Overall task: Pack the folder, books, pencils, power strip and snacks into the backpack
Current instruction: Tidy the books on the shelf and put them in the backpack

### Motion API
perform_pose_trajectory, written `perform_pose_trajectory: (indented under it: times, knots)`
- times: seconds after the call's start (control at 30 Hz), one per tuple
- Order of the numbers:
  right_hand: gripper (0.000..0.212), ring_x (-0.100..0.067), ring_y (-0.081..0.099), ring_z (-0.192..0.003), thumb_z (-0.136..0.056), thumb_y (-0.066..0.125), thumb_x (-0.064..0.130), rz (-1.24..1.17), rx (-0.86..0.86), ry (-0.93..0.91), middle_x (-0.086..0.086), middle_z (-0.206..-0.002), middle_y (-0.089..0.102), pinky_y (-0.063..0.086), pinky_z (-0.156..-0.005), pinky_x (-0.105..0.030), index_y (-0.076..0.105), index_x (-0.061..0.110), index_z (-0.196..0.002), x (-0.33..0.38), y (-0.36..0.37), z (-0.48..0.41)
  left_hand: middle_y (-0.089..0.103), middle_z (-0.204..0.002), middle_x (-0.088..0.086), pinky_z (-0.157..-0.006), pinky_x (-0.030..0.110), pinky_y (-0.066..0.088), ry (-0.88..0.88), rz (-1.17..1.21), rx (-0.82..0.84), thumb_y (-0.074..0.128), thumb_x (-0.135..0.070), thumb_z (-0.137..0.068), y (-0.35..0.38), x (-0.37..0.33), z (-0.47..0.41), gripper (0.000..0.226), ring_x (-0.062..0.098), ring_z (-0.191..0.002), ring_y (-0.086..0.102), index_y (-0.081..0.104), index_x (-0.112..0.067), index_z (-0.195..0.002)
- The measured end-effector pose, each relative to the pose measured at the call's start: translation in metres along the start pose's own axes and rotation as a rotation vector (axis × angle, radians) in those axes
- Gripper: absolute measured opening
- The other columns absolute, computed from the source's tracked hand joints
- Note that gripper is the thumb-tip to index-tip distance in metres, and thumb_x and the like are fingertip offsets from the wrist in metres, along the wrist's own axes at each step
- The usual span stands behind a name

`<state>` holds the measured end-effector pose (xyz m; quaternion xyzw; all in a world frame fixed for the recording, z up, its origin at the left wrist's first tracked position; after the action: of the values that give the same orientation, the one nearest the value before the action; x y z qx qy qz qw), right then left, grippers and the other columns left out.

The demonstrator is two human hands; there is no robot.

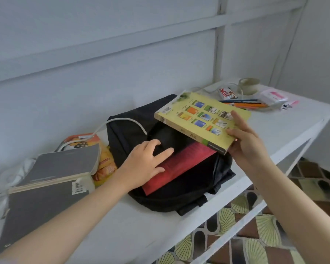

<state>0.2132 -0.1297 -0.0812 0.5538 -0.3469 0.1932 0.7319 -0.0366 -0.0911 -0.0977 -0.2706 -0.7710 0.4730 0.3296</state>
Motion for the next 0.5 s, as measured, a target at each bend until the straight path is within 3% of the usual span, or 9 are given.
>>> perform_pose_trajectory:
  times: [0.07,0.1,0.23,0.37,0.43,0.5]
  knots:
    - [0.054,-0.022,0.071,-0.089,-0.091,0.04,-0.01,0.0,-0.014,-0.003,-0.004,-0.133,0.053,0.06,-0.065,-0.034,0.053,0.023,-0.133,0.0,-0.007,0.004,0.058,-0.104,0.014,-0.056,0.035,0.055,-0.003,0.077,0.051,0.068,-0.022,-0.083,-0.005,0.002,-0.008,0.057,0.024,-0.07,0.062,0.038,-0.029,-0.131]
    - [0.054,-0.022,0.071,-0.09,-0.091,0.041,-0.01,0.002,-0.021,-0.005,-0.003,-0.135,0.052,0.06,-0.066,-0.034,0.052,0.023,-0.133,-0.001,-0.011,0.005,0.058,-0.102,0.01,-0.055,0.034,0.054,-0.011,0.134,0.083,0.06,-0.019,-0.088,-0.01,0.005,-0.013,0.052,0.022,-0.066,0.06,0.037,-0.035,-0.132]
    - [0.053,-0.025,0.068,-0.096,-0.091,0.041,-0.009,-0.033,-0.065,0.013,-0.004,-0.137,0.051,0.059,-0.062,-0.031,0.054,0.023,-0.13,-0.006,-0.023,0.007,0.059,-0.105,-0.004,-0.082,0.032,0.044,-0.218,0.422,0.208,0.04,-0.017,-0.097,-0.024,0.039,-0.034,0.047,0.014,-0.089,0.057,0.042,-0.058,-0.12]
    - [0.053,-0.026,0.068,-0.097,-0.091,0.042,-0.008,-0.06,-0.073,0.027,-0.004,-0.138,0.05,0.058,-0.06,-0.029,0.051,0.022,-0.134,-0.008,-0.032,0.009,0.047,-0.083,-0.01,-0.076,0.026,0.034,-0.285,0.421,0.339,0.03,-0.003,-0.095,-0.017,0.06,-0.044,0.061,0.018,-0.093,0.052,0.051,-0.059,-0.11]
    - [0.053,-0.027,0.068,-0.098,-0.091,0.042,-0.007,-0.043,-0.072,0.03,-0.004,-0.137,0.051,0.059,-0.062,-0.03,0.051,0.023,-0.133,-0.008,-0.036,0.011,0.053,-0.091,-0.009,-0.079,0.027,0.037,-0.281,0.417,0.378,0.034,-0.009,-0.095,-0.011,0.061,-0.045,0.054,0.019,-0.1,0.054,0.051,-0.057,-0.114]
    - [0.052,-0.027,0.067,-0.098,-0.091,0.042,-0.006,-0.023,-0.064,0.041,-0.004,-0.135,0.051,0.059,-0.062,-0.03,0.052,0.024,-0.132,-0.008,-0.042,0.015,0.06,-0.115,-0.007,-0.084,0.025,0.038,-0.258,0.427,0.399,0.054,-0.025,-0.09,-0.01,0.06,-0.043,0.043,0.016,-0.109,0.053,0.048,-0.056,-0.119]
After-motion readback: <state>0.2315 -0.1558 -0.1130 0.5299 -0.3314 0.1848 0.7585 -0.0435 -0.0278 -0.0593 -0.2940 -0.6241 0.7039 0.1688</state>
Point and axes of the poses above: each hand's wrist, its own z-axis away from the middle knuckle, its own y-axis out of the palm, x = y × z, the point moved 3 cm from there along -z, towards the middle knuckle
